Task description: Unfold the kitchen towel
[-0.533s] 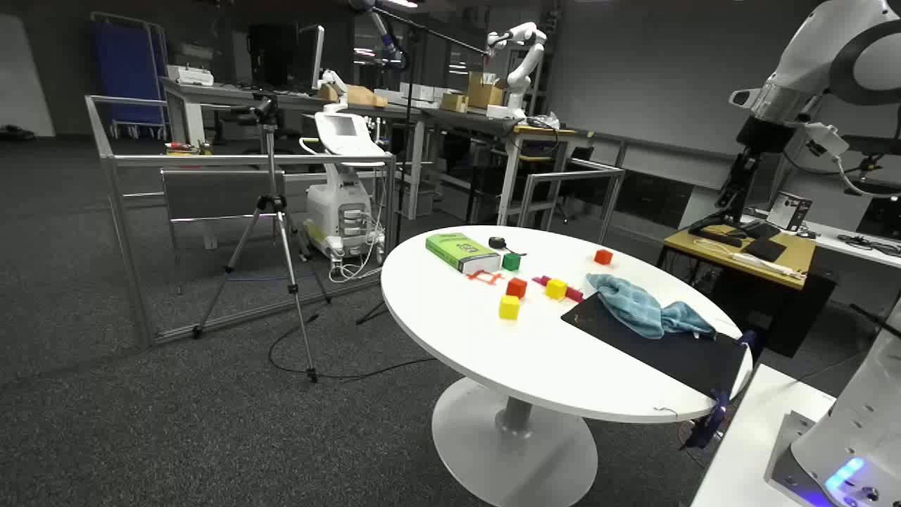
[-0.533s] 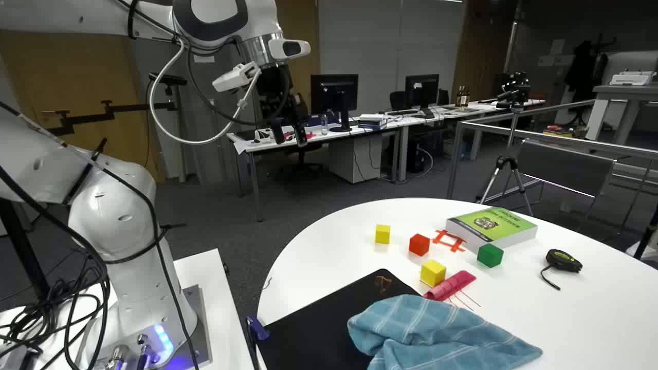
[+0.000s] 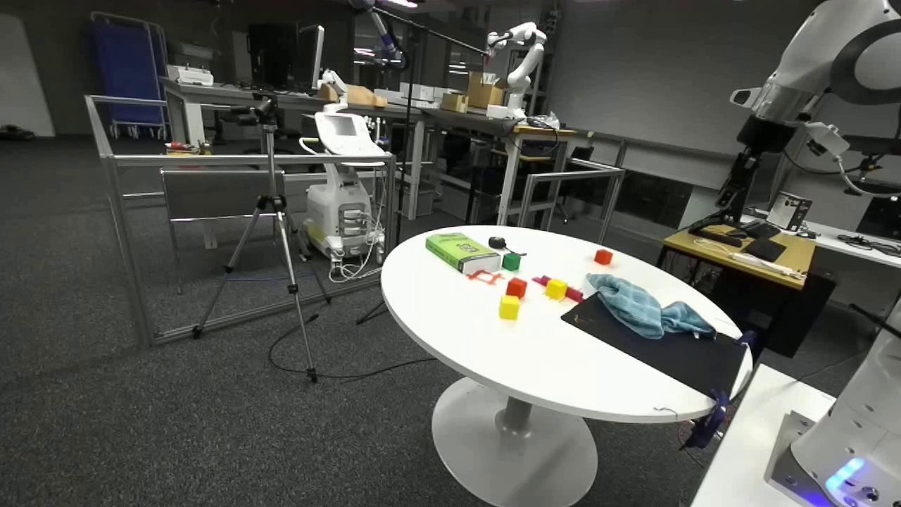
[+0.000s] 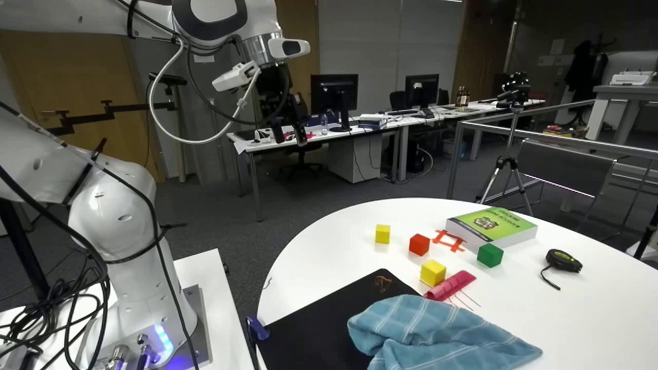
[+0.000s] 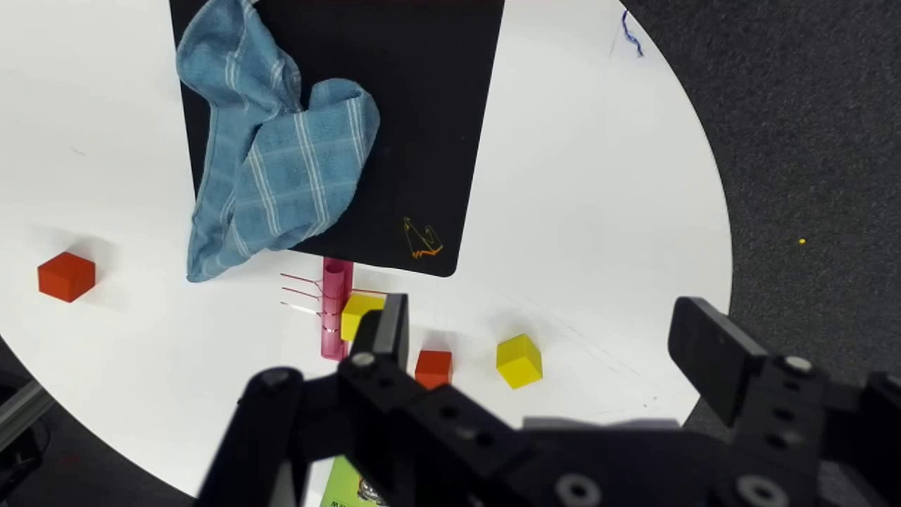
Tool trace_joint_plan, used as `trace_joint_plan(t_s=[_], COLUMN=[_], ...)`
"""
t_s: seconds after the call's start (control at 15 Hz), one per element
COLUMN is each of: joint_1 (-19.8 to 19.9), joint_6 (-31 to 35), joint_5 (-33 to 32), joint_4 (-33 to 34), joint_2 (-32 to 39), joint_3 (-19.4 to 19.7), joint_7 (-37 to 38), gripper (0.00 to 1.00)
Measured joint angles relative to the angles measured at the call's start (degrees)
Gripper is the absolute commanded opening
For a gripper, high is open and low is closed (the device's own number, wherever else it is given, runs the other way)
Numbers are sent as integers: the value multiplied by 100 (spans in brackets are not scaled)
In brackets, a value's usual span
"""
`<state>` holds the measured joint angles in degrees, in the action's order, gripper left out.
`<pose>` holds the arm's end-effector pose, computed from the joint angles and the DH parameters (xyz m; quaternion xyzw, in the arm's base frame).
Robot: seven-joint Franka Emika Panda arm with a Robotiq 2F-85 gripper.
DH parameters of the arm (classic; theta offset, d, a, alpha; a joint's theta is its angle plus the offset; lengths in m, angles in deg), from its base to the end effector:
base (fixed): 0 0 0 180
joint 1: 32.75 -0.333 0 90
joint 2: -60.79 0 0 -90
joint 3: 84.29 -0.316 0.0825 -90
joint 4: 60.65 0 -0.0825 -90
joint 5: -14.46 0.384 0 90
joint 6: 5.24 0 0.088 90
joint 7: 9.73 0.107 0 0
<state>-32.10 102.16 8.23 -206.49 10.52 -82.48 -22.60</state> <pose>0.3075 -0.0234 0.5567 0.9882 0.1053 0.0968 0.0540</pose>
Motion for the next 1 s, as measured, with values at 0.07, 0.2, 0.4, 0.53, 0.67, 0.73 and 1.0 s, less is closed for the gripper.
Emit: trace_joint_plan(t_s=[0.07, 0.2, 0.4, 0.53, 0.67, 0.73, 1.0], joint_1=[0, 0, 45, 199, 410, 515, 898], joint_6=[0, 3, 67, 230, 690, 1048, 2853], joint_5=[0, -2, -22, -11, 5, 23, 52], joint_4=[0, -5, -27, -28, -76, -160, -787], joint_2=[0, 0, 25, 169, 451, 627, 1399], joint_3=[0, 10, 326, 708, 1044, 1164, 1214], joint_7=[0, 5, -4, 96, 259, 379, 1241], gripper=[100, 100, 100, 100, 100, 100, 100])
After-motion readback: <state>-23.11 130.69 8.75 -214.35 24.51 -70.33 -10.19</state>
